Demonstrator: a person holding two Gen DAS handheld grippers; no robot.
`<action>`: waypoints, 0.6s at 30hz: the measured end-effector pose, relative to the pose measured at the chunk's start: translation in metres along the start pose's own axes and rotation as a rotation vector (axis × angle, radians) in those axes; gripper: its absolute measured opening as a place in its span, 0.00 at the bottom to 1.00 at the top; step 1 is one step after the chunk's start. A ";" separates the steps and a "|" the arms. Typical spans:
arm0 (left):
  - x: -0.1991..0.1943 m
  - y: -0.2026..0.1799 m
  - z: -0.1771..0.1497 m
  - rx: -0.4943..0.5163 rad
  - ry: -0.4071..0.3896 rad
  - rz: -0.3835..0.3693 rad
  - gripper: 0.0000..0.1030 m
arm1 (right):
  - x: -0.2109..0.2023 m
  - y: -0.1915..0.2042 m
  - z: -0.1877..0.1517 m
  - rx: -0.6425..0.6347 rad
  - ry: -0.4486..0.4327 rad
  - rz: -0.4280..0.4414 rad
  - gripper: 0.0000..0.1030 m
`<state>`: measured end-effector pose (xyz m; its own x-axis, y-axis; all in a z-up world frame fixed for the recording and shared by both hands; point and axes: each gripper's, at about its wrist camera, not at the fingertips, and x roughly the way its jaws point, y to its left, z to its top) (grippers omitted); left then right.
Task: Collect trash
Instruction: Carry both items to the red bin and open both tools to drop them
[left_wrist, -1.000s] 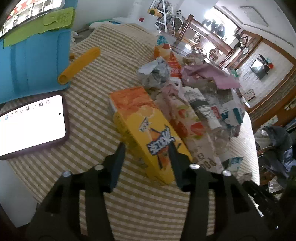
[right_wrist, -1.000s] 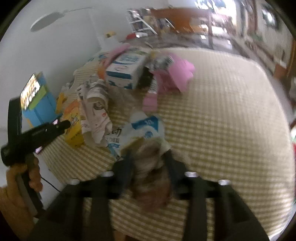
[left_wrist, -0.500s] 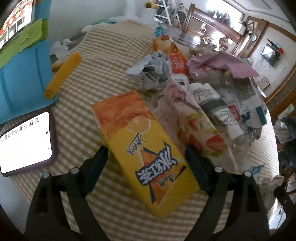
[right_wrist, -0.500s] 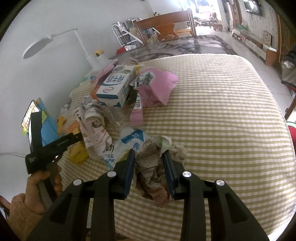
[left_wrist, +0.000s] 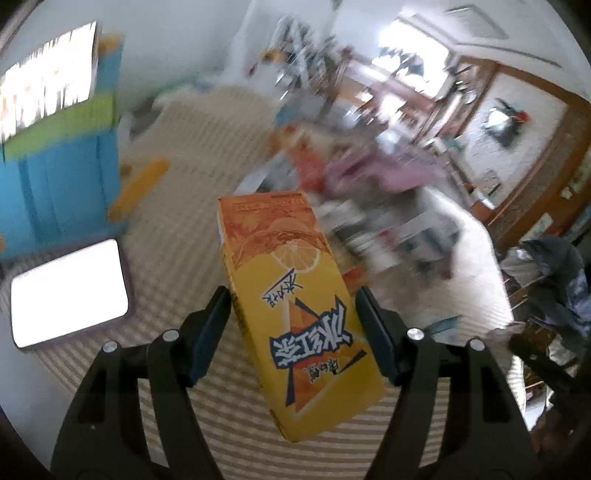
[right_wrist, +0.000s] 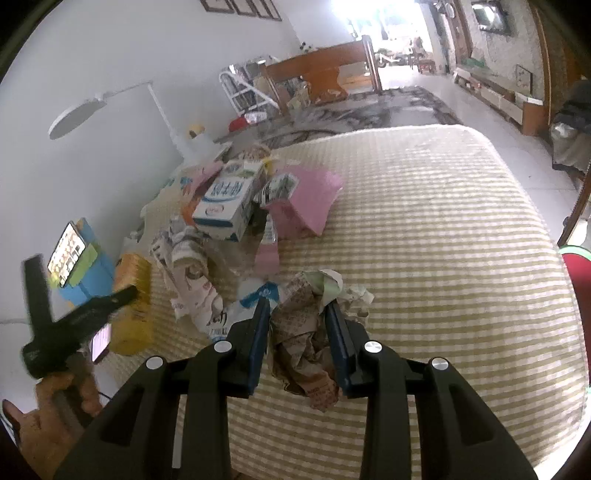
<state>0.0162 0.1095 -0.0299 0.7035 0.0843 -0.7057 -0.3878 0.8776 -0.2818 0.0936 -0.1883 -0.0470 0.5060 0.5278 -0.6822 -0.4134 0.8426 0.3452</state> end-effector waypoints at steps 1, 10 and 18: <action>-0.008 -0.008 0.002 0.021 -0.030 -0.015 0.65 | -0.003 -0.002 0.000 0.000 -0.013 -0.006 0.30; -0.021 -0.112 -0.008 0.206 -0.056 -0.262 0.65 | -0.050 -0.063 0.003 0.056 -0.125 -0.162 0.30; 0.007 -0.241 -0.048 0.382 0.069 -0.554 0.65 | -0.128 -0.186 0.017 0.395 -0.267 -0.348 0.30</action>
<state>0.0864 -0.1243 0.0023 0.6930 -0.4451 -0.5671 0.2656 0.8889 -0.3731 0.1186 -0.4110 -0.0126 0.7558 0.1789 -0.6299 0.0979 0.9202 0.3789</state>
